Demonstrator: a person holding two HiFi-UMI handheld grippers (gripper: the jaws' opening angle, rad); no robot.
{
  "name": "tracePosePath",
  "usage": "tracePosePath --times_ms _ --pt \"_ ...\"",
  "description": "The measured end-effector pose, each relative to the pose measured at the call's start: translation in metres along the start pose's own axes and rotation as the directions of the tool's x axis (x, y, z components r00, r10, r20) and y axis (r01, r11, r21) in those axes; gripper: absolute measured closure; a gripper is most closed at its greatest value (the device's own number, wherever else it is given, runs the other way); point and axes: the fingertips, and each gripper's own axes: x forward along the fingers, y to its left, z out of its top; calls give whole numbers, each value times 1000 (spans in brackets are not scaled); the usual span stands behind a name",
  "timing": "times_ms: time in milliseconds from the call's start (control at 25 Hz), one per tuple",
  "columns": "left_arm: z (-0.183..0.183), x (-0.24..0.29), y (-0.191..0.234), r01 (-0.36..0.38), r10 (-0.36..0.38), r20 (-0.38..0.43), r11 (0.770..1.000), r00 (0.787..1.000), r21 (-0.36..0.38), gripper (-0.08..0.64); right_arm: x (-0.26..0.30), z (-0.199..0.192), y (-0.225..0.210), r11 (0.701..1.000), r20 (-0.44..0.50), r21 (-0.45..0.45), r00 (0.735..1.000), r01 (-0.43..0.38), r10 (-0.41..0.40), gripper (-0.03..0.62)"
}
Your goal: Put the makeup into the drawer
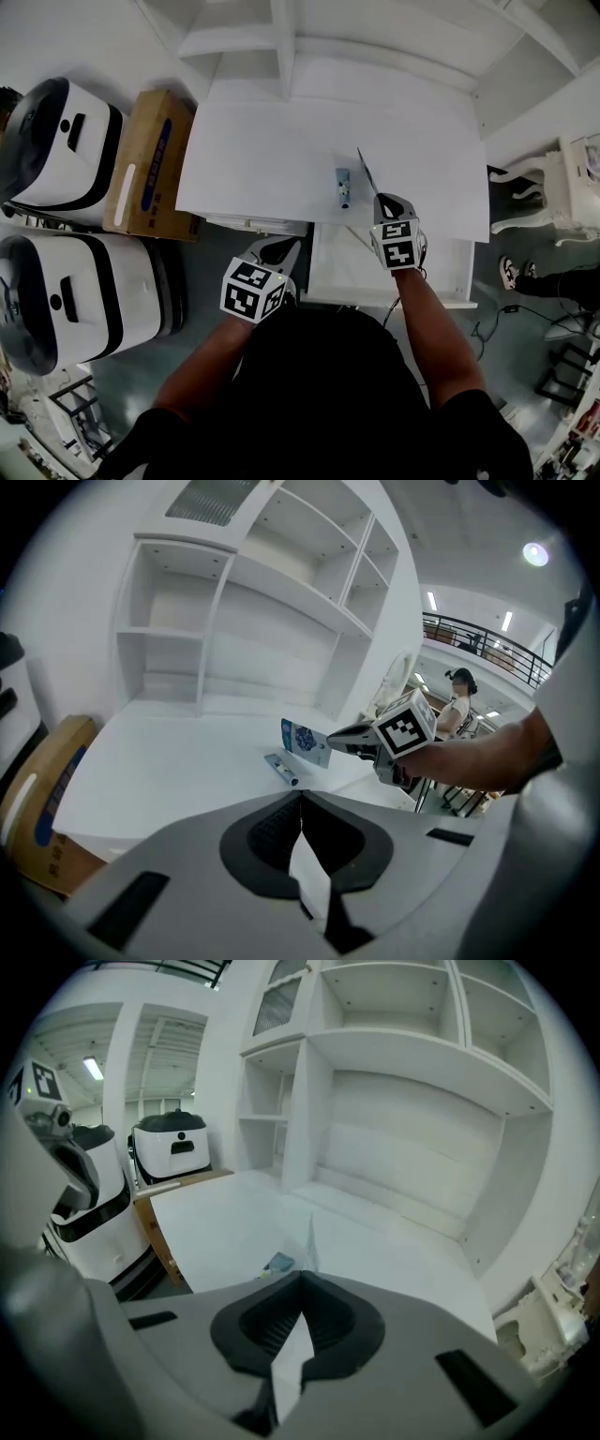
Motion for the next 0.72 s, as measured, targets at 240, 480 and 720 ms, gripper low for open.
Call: tracePosePath --times_ms 240,480,720 --pt "3 4 -13 22 -23 15 1000 1000 20 549 -35 7 -1 998 51 62 999 -18 15 566" --pt "4 10 -23 49 -50 19 998 999 33 549 -72 7 8 998 84 55 996 -33 28 566" --pt "3 15 -34 73 -74 5 995 997 64 549 -101 -11 19 997 63 37 996 -70 68 566"
